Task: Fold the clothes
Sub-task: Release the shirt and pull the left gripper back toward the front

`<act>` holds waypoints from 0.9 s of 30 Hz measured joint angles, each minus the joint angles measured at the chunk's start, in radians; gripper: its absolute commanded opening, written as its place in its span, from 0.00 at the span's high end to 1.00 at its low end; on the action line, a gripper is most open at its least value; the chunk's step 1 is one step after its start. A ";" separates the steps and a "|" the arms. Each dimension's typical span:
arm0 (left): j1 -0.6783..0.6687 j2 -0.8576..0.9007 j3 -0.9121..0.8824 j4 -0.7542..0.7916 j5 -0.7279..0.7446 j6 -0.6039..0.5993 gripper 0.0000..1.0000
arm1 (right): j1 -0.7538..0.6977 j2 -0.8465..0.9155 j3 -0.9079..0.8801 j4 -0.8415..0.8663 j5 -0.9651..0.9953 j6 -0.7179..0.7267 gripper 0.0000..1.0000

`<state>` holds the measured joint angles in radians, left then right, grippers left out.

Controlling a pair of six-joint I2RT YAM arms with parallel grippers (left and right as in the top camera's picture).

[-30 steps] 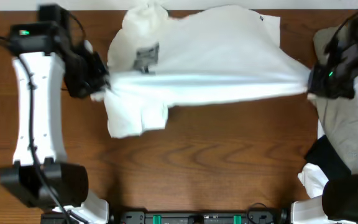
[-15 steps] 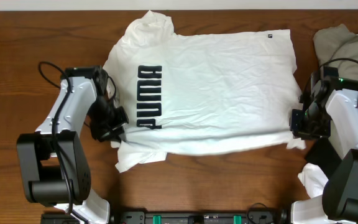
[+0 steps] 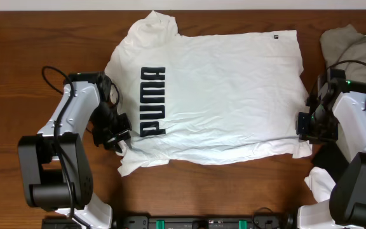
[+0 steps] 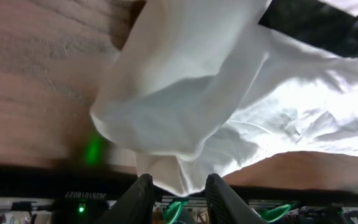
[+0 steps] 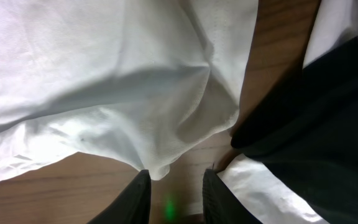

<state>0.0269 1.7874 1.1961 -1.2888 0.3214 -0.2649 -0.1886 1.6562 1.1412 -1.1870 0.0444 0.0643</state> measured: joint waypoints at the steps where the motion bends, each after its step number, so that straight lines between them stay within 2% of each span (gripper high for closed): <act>1: 0.000 0.000 0.000 -0.017 0.000 0.000 0.69 | 0.000 0.000 0.000 0.002 0.000 0.000 0.73; 6: 0.000 -0.042 -0.001 -0.099 -0.018 -0.001 0.69 | 0.000 0.000 0.000 0.011 0.001 0.000 0.72; 12: 0.000 -0.195 -0.008 -0.099 -0.086 -0.030 0.69 | 0.000 0.000 0.000 0.019 0.001 0.000 0.71; 14: -0.003 -0.264 -0.034 -0.060 -0.096 -0.034 0.67 | 0.000 0.000 -0.001 0.023 0.001 0.000 0.71; 17: -0.017 -0.381 -0.121 0.034 -0.104 -0.043 0.59 | 0.000 0.000 -0.003 0.025 0.001 0.000 0.71; 21: -0.031 -0.515 -0.277 0.162 -0.113 -0.053 0.58 | 0.000 0.000 -0.005 0.027 0.001 0.000 0.71; 27: -0.031 -0.579 -0.469 0.339 -0.119 -0.048 0.54 | 0.000 0.000 -0.005 0.029 0.000 0.000 0.70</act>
<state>-0.0040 1.2083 0.7273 -0.9497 0.2024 -0.3130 -0.1886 1.6562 1.1358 -1.1584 0.0448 0.0643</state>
